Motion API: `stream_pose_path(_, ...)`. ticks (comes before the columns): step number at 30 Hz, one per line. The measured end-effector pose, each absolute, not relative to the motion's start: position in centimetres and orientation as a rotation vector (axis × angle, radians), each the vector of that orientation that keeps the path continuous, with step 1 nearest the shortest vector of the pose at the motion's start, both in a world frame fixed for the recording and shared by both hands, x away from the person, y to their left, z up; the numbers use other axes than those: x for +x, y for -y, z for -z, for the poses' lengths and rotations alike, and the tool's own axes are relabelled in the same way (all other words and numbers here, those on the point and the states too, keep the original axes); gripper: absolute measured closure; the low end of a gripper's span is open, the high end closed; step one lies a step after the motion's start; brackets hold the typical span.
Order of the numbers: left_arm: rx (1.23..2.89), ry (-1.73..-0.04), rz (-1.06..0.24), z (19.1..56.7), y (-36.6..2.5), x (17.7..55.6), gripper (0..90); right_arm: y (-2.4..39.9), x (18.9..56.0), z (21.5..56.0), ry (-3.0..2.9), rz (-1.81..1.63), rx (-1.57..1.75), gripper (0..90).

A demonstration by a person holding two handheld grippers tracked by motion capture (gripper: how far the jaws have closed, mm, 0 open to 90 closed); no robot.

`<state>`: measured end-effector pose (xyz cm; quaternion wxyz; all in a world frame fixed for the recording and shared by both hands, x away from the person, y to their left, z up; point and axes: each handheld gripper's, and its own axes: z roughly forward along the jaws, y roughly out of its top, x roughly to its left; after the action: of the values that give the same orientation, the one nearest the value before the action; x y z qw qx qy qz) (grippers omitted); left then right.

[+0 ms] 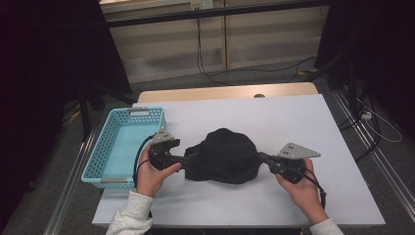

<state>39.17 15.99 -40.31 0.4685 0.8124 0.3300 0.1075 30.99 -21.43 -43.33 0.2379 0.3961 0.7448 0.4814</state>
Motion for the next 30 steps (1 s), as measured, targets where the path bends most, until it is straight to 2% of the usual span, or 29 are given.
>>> stream_pose_path(5,2.002,-0.805,-0.249,40.7,-15.4,39.3,8.9,23.1,30.9,43.8,-2.031,-1.295,1.127,90.0)
stream_pose_path(19,2.025,-0.803,-0.229,41.4,-14.9,39.6,9.5,24.0,30.7,43.8,-2.015,-1.272,1.173,88.2)
stream_pose_path(20,2.029,-0.806,-0.232,41.4,-15.0,39.6,9.5,24.1,30.8,43.9,-2.017,-1.265,1.166,86.0)
stream_pose_path(22,2.026,-0.809,-0.228,41.6,-15.0,39.6,9.5,24.0,30.9,43.9,-2.053,-1.22,1.117,74.8)
stream_pose_path(30,2.032,-0.804,-0.233,41.5,-14.8,39.6,9.5,21.4,30.8,44.1,-2.132,-1.187,1.006,52.2)
